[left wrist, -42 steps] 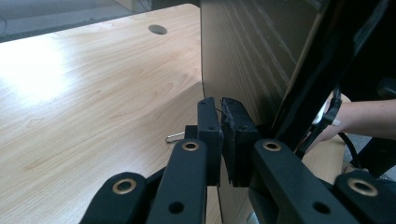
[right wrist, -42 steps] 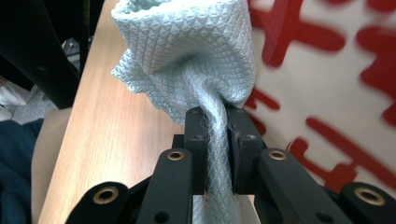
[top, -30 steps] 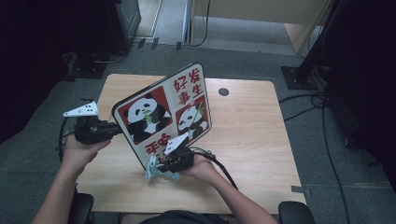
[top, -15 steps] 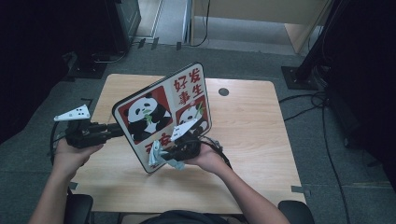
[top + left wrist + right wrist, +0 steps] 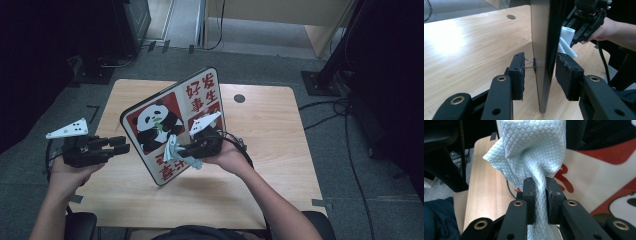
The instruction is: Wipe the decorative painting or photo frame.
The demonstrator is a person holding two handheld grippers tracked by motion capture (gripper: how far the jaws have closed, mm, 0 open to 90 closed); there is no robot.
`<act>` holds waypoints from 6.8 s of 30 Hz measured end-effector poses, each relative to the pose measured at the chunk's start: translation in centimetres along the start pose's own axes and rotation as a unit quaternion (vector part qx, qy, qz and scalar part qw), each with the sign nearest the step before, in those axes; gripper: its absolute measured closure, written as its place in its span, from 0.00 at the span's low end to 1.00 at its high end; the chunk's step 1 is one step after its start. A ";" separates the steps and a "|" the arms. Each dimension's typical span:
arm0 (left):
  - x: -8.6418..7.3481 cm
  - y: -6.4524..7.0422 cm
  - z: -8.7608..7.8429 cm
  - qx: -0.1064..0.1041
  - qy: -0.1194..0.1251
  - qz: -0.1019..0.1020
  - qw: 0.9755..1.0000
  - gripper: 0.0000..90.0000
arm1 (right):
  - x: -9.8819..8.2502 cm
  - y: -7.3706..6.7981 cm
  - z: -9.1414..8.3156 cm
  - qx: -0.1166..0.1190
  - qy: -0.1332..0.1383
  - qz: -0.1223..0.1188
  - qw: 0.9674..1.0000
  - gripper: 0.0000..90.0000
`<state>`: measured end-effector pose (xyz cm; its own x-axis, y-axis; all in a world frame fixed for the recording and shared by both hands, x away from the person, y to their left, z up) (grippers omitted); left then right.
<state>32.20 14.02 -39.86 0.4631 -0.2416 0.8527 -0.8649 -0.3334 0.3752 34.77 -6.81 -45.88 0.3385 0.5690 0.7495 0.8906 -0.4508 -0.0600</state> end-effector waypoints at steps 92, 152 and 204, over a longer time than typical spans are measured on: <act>0.5 -0.8 4.1 -0.012 -0.037 0.002 0.999 0.87 | -12.3 14.7 -0.4 -0.095 -0.027 0.057 0.994 0.89; 0.4 -0.3 1.5 -0.001 -0.029 0.012 0.999 0.77 | 13.3 0.7 -6.3 -0.018 -0.003 -0.044 0.999 0.90; 0.5 -3.6 -1.0 0.020 0.005 0.017 1.000 0.87 | 14.3 -6.6 0.7 0.036 -0.010 -0.008 0.999 0.90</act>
<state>35.34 16.03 -40.41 0.4324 -0.2445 0.8679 -0.8711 -0.3616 0.3321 33.95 4.80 -35.28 0.3304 0.5897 0.7370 0.9149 -0.3919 -0.0966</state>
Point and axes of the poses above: each handheld gripper's, and its own axes: z roughly forward along the jaws, x roughly out of its top, y roughly to its right, the point moved 9 cm from there along z, roughly forward along the jaws, and after that the axes turned 14 degrees about -x, right-handed, at the moved point
